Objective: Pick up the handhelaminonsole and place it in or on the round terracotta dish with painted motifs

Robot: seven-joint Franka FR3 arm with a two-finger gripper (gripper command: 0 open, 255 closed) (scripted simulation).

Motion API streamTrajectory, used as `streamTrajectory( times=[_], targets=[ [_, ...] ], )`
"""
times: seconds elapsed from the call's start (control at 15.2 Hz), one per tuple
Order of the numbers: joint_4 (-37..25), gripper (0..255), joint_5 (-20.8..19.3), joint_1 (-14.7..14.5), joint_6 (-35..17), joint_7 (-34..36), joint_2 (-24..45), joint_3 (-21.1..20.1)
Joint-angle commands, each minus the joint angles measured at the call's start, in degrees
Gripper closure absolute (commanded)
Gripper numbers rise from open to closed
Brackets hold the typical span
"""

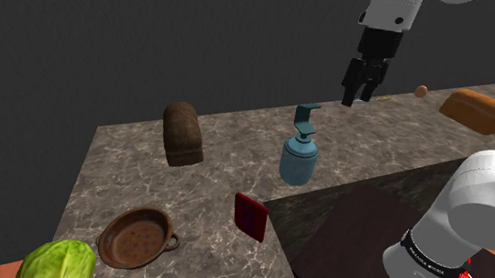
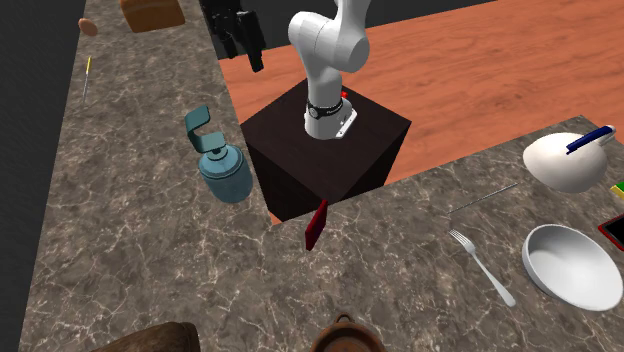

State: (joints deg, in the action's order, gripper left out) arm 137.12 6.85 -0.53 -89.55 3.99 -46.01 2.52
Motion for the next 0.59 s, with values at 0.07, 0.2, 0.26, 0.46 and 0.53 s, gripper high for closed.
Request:
streamTrajectory(
  times=[0.07,0.2,0.26,0.46,0.53],
  targets=[
    [1.31,0,0.56,-0.47,-1.45,0.76,-0.14,-1.19],
    [3.74,0,1.7,-1.46,-4.42,2.29,-0.17,-3.62],
    [4.86,0,2.29,-1.98,-5.93,3.05,-0.06,-4.86],
    [7.81,0,4.04,-3.59,-10.63,5.34,0.85,-8.64],
    [8.66,0,4.61,-4.15,-12.25,6.12,1.35,-9.92]
  ],
)
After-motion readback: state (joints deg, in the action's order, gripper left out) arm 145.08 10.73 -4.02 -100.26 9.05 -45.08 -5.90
